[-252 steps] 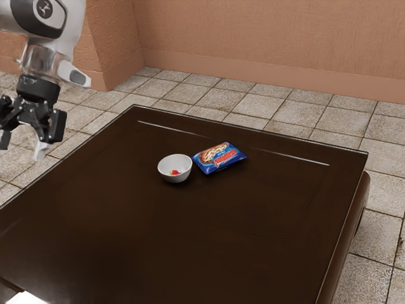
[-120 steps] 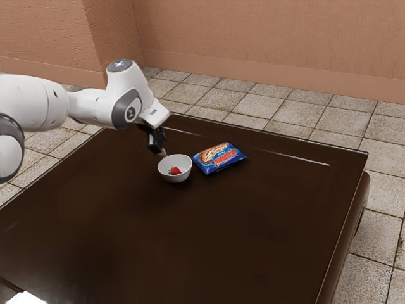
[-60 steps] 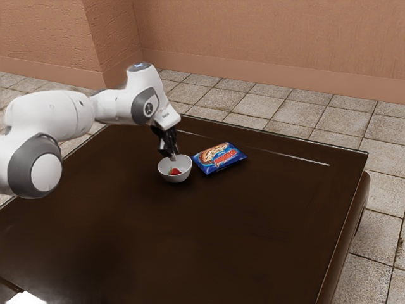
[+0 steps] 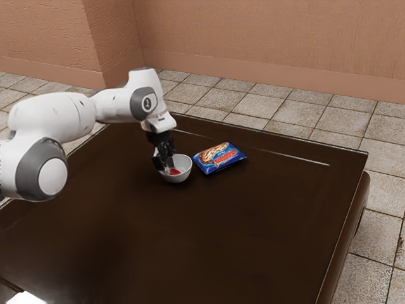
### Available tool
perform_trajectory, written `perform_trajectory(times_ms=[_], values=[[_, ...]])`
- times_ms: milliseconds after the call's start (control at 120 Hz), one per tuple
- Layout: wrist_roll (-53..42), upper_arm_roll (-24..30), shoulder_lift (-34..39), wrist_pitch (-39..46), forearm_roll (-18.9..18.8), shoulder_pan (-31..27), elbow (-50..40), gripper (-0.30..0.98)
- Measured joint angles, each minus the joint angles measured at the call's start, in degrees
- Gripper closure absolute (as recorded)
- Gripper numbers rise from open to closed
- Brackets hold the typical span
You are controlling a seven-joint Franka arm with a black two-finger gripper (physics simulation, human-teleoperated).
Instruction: Take strawberry from the bowl
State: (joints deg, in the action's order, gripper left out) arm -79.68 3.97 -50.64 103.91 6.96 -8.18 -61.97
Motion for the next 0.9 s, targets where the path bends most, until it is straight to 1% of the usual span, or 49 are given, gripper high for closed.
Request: perform_trajectory(times_ms=[133, 283, 317, 475, 500, 550, 625, 683, 708, 733, 850, 900], values=[[-0.7, -1.7, -2.59, -0.29, 1.48, 0.57, 3.2, 0.13], [-1.29, -3.49, -7.41, -0.41, 2.96, 1.74, 11.95, 0.1], [-1.4, -3.89, -8.15, -0.42, 3.4, 1.88, 12.93, 0.14], [-2.18, -5.51, -11.39, -0.1, 5.47, 2.48, 16.06, 0.39], [-2.35, -5.94, -11.65, -0.03, 5.97, 2.57, 16.21, 0.41], [-2.71, -6.44, -12.04, 0.1, 6.87, 2.68, 16.36, 0.39], [-3.11, -6.69, -12.27, 0.39, 7.66, 2.72, 16.45, 0.42], [-3.34, -6.84, -12.23, 0.55, 7.97, 2.78, 16.45, 0.49], [-3.45, -6.84, -12.01, 0.48, 8.06, 2.77, 16.43, 0.57], [-3.44, -6.86, -11.76, 0.38, 8.03, 2.72, 16.42, 0.61], [-3.42, -6.79, -9.63, 0.01, 8.09, 2.05, 16.09, 0.59], [-3.42, -6.17, -4.86, -0.15, 8.04, 1.7, 12.82, 0.58]])
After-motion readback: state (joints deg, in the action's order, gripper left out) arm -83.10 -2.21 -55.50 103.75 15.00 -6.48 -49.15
